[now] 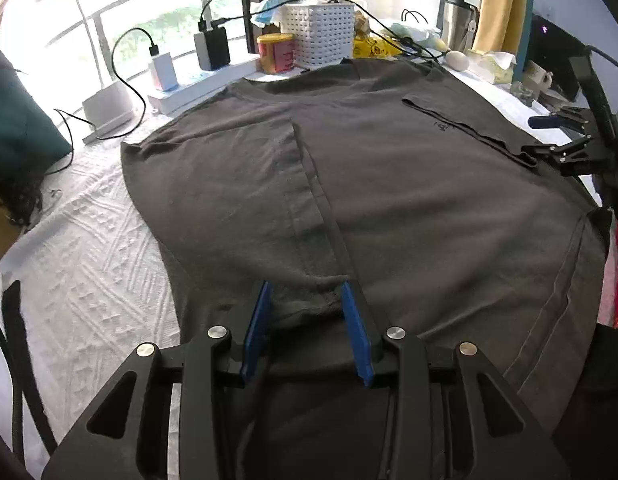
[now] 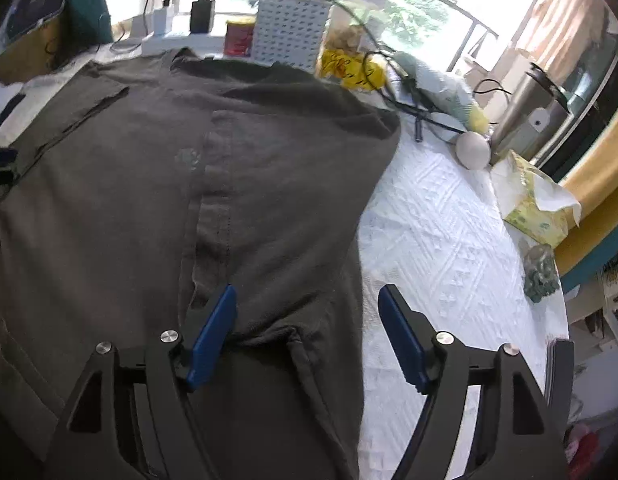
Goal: Fold small clothes
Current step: 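Move both grippers to the bottom hem of the folded shirt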
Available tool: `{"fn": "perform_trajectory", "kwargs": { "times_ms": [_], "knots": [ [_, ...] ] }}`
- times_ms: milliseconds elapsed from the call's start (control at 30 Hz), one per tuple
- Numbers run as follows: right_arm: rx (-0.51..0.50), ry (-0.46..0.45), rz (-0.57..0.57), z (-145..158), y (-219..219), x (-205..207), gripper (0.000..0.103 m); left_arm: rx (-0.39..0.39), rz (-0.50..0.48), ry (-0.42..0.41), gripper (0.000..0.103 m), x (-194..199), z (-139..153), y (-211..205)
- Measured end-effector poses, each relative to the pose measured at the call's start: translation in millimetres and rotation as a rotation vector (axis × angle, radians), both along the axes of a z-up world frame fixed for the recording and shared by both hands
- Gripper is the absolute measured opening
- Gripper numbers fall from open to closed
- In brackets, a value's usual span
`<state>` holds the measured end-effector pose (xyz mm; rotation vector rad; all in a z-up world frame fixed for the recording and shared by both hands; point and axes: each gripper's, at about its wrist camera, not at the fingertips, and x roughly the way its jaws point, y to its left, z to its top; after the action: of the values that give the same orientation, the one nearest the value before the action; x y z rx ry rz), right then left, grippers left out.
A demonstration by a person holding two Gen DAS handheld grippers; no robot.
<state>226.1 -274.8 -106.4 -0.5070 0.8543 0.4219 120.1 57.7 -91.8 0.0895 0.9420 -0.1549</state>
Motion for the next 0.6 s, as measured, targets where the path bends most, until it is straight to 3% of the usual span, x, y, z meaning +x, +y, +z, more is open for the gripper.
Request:
{"fn": "perform_trajectory", "kwargs": {
  "times_ms": [433,600],
  "knots": [
    [0.049,-0.081,-0.046,26.0,-19.2,-40.0,0.074,-0.068,0.069,-0.19,0.04,-40.6,46.2,-0.7],
    [0.098,-0.084,-0.072,31.1,-33.7,-64.7,0.074,-0.087,0.078,-0.227,0.04,-61.5,51.9,-2.1]
  ]
}}
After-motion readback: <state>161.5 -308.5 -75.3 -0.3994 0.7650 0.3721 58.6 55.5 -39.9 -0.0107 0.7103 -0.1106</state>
